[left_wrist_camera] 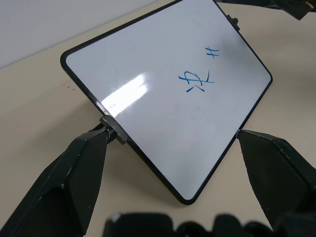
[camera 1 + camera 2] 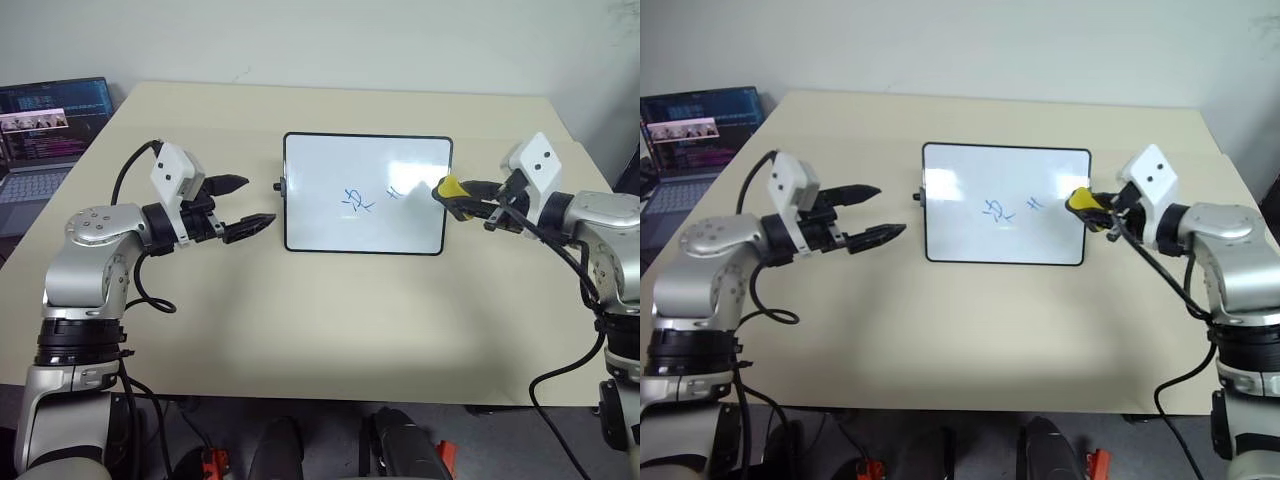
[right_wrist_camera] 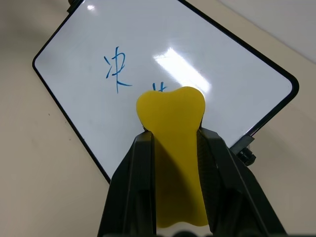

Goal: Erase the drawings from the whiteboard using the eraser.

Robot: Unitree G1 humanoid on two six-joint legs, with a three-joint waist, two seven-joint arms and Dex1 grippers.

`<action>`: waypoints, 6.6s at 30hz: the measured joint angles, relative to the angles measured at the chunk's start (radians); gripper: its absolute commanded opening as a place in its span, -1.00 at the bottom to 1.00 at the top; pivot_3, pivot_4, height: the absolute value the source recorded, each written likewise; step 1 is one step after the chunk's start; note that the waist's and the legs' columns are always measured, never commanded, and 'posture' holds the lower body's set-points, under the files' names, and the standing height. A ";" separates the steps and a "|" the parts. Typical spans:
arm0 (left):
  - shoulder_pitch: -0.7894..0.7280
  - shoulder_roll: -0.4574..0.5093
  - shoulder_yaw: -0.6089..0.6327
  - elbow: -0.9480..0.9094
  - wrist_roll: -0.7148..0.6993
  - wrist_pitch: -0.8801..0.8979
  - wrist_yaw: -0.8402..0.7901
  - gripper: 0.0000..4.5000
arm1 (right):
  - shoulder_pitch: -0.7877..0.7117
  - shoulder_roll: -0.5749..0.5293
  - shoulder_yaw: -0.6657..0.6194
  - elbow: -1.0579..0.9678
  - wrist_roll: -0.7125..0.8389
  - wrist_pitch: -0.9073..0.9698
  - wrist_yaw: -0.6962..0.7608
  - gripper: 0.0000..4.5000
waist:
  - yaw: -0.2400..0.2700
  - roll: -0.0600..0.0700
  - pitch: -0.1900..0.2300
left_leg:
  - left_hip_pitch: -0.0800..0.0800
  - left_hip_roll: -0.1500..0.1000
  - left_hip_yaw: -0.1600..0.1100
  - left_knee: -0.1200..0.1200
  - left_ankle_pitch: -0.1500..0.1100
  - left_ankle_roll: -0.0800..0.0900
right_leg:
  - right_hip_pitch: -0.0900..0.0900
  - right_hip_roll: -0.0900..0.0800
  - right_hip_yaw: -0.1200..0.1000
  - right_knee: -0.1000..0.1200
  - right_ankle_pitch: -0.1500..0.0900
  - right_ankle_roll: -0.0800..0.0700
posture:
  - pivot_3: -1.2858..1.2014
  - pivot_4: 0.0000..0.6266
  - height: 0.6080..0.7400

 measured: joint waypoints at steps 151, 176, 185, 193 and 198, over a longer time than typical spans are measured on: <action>0.008 -0.071 -0.063 -0.070 0.006 0.044 0.002 1.00 | -0.363 0.442 0.468 0.727 -0.526 -0.350 -0.218 -0.69 | -0.010 -0.001 -0.003 | 0.036 0.001 -0.016 0.005 0.008 0.000 | 0.045 0.003 -0.010 -0.001 -0.003 -0.002 | 0.03 -0.52 1.00; 0.003 -0.060 -0.058 -0.059 0.006 0.043 0.000 1.00 | -0.142 0.276 0.395 0.276 -0.391 -0.155 0.009 -0.70 | 0.013 0.001 -0.001 | 0.008 0.000 -0.019 -0.002 0.006 -0.004 | 0.017 0.003 -0.015 -0.001 0.000 -0.001 | 0.03 -0.52 1.00; -0.003 -0.031 -0.037 -0.039 0.007 0.031 0.000 1.00 | -0.060 0.052 0.098 0.038 -0.218 -0.110 0.055 -0.70 | 0.024 0.006 0.004 | 0.000 0.000 -0.019 -0.003 0.003 -0.005 | 0.009 0.002 -0.019 -0.002 -0.007 -0.007 | 0.03 -0.52 1.00; -0.007 -0.030 -0.037 -0.013 0.007 0.021 0.000 1.00 | 0.051 0.020 0.068 0.089 -0.152 -0.179 0.048 -0.70 | 0.025 0.006 0.004 | 0.000 -0.001 -0.019 -0.001 0.003 -0.005 | 0.011 0.001 -0.019 -0.001 -0.007 -0.007 | 0.03 -0.52 1.00; -0.011 -0.030 -0.038 -0.013 0.007 0.018 -0.002 1.00 | 0.053 0.002 0.068 0.100 -0.153 -0.195 0.028 -0.70 | 0.023 0.006 0.004 | 0.001 0.000 -0.019 -0.001 0.003 -0.005 | 0.011 0.002 -0.019 0.000 -0.007 -0.007 | 0.03 -0.52 1.00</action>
